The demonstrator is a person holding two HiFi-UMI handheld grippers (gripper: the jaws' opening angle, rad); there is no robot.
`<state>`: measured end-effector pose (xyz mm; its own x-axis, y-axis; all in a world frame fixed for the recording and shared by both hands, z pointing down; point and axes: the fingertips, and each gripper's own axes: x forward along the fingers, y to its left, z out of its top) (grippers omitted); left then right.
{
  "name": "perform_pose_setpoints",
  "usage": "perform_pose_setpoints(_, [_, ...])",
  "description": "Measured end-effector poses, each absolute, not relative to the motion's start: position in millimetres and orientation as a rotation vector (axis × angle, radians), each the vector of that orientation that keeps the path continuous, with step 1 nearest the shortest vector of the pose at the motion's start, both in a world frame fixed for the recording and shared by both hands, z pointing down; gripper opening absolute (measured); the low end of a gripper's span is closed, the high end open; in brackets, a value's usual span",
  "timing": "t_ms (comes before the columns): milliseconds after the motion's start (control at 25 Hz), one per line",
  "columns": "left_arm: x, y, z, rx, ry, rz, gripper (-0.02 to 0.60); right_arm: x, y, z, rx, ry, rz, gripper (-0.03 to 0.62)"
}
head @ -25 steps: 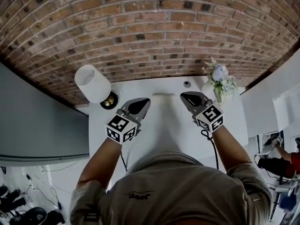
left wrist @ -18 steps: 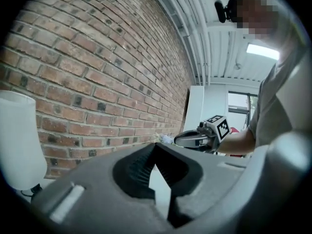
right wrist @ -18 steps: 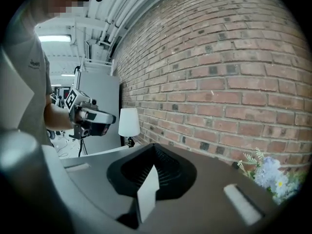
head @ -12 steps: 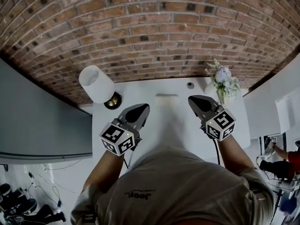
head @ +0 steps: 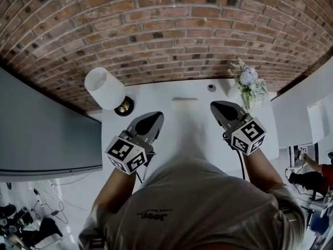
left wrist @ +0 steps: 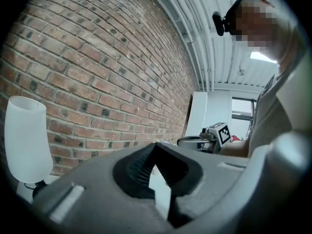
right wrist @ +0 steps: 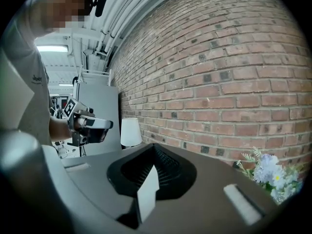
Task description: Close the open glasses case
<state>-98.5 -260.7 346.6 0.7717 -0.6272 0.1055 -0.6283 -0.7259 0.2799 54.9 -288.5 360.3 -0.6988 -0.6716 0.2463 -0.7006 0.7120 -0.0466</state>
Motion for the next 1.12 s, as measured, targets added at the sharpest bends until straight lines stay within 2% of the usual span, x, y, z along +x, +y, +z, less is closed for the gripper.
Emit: perform_pose_setpoints(1120, [-97.2,-255.7,342.7,2.676,-0.943,-0.010,-0.002,59.2,-285.7,353.3,1.110,-2.683,0.120,0.008])
